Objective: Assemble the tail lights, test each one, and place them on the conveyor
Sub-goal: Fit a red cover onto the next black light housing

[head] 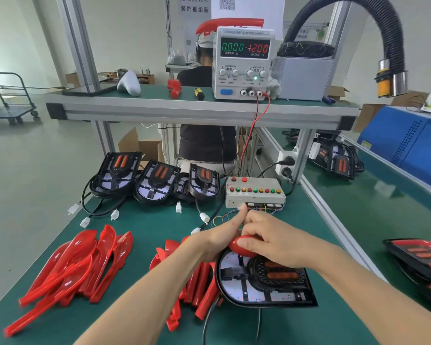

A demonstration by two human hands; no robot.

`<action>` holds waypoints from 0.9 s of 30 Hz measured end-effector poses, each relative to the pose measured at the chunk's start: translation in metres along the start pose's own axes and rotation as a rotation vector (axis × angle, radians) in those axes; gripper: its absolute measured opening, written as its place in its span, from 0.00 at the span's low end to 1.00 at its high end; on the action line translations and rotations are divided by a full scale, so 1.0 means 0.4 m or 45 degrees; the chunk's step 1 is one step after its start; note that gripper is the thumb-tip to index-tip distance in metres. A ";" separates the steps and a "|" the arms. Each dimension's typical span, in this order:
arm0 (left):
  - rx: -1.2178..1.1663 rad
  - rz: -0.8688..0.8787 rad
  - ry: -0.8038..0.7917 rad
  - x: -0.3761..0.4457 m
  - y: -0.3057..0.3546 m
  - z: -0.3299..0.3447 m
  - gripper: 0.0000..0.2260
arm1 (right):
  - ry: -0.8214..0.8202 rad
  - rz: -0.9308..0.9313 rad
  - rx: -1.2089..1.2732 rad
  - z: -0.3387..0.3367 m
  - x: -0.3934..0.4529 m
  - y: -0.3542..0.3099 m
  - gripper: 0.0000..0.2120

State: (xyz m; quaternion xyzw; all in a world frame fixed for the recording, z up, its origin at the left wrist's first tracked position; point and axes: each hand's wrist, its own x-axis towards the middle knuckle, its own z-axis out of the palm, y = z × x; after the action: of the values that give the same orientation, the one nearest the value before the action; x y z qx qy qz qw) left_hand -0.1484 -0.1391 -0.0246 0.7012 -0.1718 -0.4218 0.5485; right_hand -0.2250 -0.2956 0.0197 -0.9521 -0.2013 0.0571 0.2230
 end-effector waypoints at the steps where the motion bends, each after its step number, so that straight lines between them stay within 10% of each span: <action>1: 0.010 0.006 0.008 -0.001 0.001 0.002 0.34 | -0.014 0.038 0.012 0.002 0.001 0.006 0.12; 5: -0.003 0.008 0.058 0.003 -0.007 0.003 0.39 | 0.017 0.123 0.084 0.010 0.004 0.019 0.11; 12: -0.136 -0.015 -0.060 -0.008 -0.019 0.006 0.35 | 0.715 -0.090 -0.093 0.067 -0.012 0.040 0.22; 23: -0.276 -0.075 -0.158 -0.007 -0.052 0.021 0.13 | 1.336 -0.036 0.486 0.010 -0.050 0.054 0.19; 27: -0.362 -0.068 -0.086 -0.006 -0.045 0.017 0.11 | 0.852 0.101 0.255 -0.006 -0.145 0.115 0.12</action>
State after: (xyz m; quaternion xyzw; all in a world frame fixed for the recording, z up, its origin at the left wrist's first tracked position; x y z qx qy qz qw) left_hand -0.1590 -0.1353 -0.0402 0.6063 -0.1100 -0.4796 0.6248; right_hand -0.2609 -0.3579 0.0023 -0.8986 -0.0734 -0.2301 0.3664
